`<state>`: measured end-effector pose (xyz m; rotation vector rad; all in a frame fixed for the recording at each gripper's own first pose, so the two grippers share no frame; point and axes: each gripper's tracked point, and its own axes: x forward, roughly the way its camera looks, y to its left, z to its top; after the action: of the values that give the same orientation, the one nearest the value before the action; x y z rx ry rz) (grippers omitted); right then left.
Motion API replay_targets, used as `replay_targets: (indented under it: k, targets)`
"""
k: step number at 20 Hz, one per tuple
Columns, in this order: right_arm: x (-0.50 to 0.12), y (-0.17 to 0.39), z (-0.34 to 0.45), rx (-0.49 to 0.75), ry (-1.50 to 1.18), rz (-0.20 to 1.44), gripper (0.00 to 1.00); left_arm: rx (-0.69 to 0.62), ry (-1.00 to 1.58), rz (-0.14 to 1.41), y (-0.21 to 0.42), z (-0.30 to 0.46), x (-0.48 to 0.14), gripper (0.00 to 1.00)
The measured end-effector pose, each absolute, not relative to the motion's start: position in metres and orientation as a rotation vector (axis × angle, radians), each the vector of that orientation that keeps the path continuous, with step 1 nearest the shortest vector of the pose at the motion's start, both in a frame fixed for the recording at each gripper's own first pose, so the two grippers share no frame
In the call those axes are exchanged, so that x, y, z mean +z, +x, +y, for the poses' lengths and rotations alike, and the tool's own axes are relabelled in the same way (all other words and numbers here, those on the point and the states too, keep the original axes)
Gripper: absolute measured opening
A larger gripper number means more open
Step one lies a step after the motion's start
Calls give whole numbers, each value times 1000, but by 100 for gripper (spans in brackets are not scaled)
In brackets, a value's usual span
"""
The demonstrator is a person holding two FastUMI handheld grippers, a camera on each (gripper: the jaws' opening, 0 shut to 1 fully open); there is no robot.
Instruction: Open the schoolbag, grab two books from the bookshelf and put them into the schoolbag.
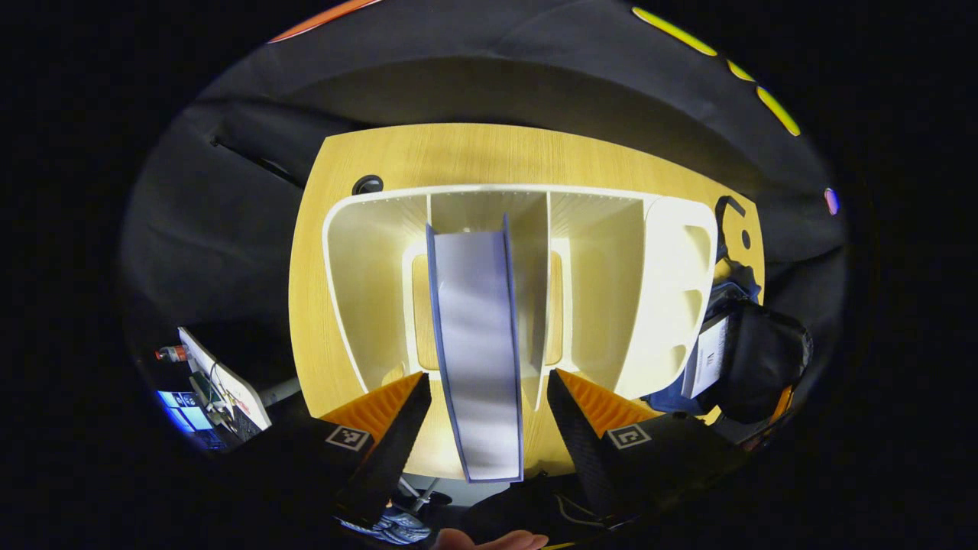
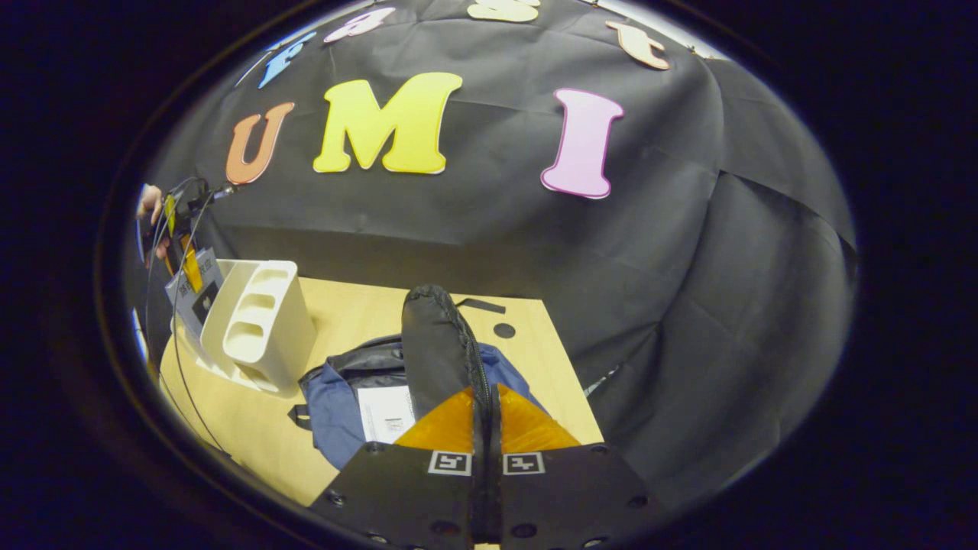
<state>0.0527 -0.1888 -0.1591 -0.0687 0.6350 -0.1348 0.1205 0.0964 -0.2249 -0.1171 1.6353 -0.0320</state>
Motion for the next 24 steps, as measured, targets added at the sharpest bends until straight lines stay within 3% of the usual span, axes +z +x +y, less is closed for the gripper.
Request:
replay_targets:
  k: [7,13,16,24]
  targets:
    - [-160,53,-191,-138,-72,640,0,23,-111,1666,121,104,-240,76]
    - [-162,57,-188,-125,-67,647,0,46,-145,1714,116,99,-243,49]
    - [-164,58,-189,-122,-60,650,0,70,-119,1709,110,104,-227,45]
    - [-167,62,-186,-105,-49,649,0,-19,-171,1603,60,101,-134,43]
